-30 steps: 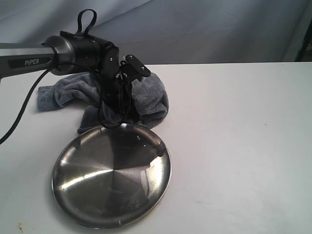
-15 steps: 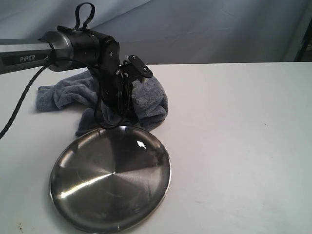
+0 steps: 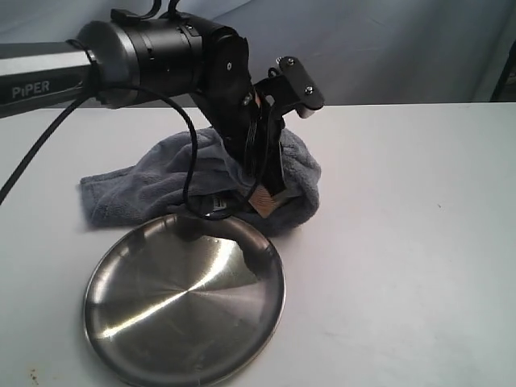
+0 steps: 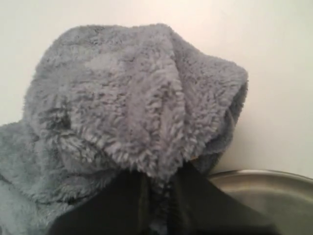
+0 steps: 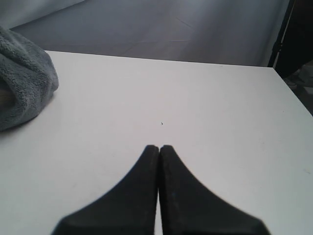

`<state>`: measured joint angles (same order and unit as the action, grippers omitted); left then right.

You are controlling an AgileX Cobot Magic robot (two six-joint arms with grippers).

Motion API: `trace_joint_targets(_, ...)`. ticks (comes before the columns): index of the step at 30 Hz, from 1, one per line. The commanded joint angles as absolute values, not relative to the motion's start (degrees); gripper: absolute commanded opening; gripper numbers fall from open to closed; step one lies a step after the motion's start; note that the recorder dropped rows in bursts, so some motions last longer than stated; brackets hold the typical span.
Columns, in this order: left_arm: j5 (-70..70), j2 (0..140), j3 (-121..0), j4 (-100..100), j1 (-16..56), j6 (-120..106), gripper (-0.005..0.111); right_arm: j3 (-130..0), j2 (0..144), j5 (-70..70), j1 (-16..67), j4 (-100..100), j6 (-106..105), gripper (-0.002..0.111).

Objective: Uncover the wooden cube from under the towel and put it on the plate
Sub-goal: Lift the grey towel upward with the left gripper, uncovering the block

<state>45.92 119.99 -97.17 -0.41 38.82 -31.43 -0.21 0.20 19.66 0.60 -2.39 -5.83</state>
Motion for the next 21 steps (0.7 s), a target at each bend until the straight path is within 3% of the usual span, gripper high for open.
trace_joint_targets(1,42.04,116.90,-97.31,-1.60,39.27,-31.26,0.000,0.00,0.00,19.58,0.71,-2.55,-5.73,0.000)
trace_joint_targets(21,32.03,110.45,-97.31,-5.62,39.41,-30.05,0.000,0.00,0.00,19.58,0.71,-2.55,-5.73,0.000)
